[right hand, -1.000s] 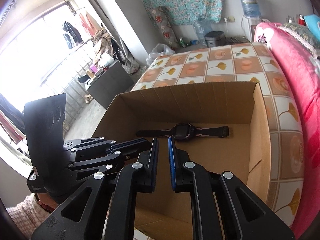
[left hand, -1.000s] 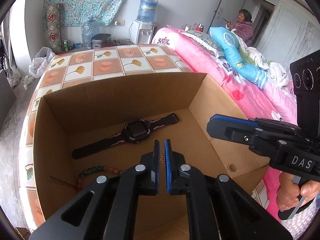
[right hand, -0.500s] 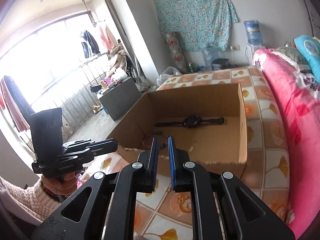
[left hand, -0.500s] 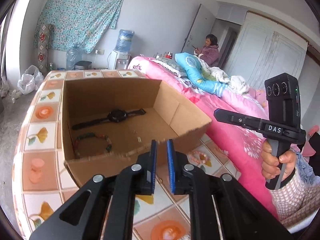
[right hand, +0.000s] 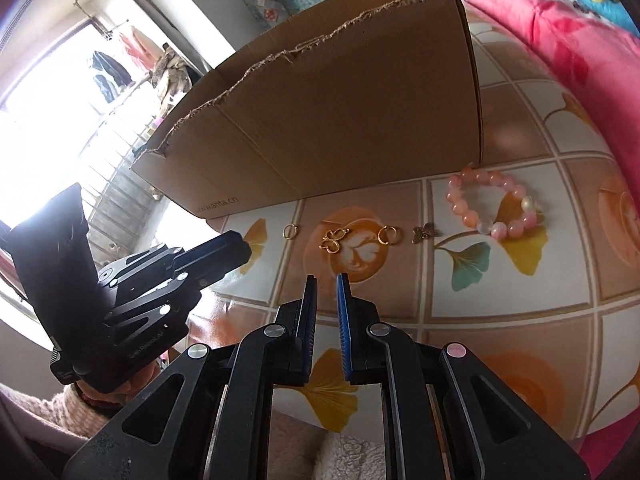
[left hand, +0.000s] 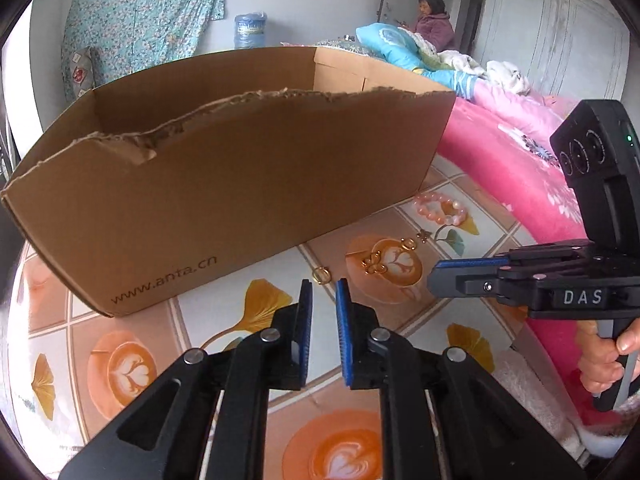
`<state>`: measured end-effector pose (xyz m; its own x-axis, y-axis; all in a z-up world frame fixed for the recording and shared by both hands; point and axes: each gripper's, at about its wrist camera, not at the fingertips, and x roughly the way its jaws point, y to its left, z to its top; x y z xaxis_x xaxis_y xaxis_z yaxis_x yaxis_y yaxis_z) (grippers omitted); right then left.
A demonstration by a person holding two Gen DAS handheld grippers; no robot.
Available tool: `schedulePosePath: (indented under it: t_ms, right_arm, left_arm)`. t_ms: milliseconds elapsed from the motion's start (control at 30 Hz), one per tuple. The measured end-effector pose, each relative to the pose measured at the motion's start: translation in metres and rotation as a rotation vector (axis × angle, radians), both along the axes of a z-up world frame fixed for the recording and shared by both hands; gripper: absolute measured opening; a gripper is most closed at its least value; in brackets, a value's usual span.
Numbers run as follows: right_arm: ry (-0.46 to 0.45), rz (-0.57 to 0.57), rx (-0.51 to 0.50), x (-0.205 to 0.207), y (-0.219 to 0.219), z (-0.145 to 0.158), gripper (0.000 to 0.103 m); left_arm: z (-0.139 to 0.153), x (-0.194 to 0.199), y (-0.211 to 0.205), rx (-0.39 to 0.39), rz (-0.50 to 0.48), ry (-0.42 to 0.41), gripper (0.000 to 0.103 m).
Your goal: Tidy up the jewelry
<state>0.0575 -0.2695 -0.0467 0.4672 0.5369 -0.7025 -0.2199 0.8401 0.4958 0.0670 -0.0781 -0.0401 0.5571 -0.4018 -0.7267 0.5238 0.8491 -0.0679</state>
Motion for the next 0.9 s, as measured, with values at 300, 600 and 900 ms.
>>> schedulePosePath:
  t_ms: [300, 600, 900]
  right_arm:
    - [0.029, 0.021, 0.043, 0.005, -0.002, -0.01, 0.01]
    - [0.031, 0.019, 0.08, 0.006, -0.006, -0.015, 0.008]
    - [0.025, 0.019, 0.088, 0.002, -0.018, -0.017, 0.008]
  left_arm:
    - [-0.016, 0.01, -0.019, 0.123, -0.035, -0.037, 0.018]
    - [-0.019, 0.021, -0.029, 0.119, -0.038, -0.04, 0.017]
    - [-0.019, 0.018, -0.032, 0.123, -0.04, -0.066, 0.01]
